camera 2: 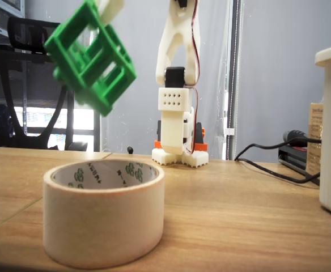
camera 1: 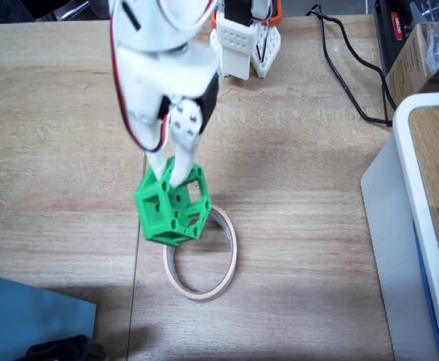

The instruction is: Grasp a component and put it in the bin.

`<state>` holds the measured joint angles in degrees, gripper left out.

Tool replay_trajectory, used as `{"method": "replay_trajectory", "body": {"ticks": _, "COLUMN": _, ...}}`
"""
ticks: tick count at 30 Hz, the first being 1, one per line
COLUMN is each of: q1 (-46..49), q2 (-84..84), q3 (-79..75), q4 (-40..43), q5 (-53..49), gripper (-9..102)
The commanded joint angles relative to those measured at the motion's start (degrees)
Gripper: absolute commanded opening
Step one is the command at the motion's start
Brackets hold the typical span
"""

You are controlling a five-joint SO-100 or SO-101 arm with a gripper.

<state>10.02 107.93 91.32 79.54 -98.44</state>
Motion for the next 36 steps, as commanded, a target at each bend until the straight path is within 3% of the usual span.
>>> {"method": "replay_trajectory", "body": {"ticks": 1, "q1": 0.8, "q2": -1.5, "q3": -4.0, "q4": -0.4, "q5": 0.1, "gripper": 0}}
{"method": "replay_trajectory", "body": {"ticks": 21, "q1": -3.8, "q2": -9.1, "q3": -4.8, "q4": -0.4, "q5": 0.3, "gripper": 0}}
{"method": "replay_trajectory", "body": {"ticks": 30, "q1": -8.3, "q2": -9.1, "q3": -6.2, "q4": -0.4, "q5": 9.3, "gripper": 0}}
{"method": "replay_trajectory", "body": {"ticks": 36, "q1": -7.5, "q2": -9.3, "q3": -6.7, "q4": -0.4, "q5": 9.6, "gripper": 0}}
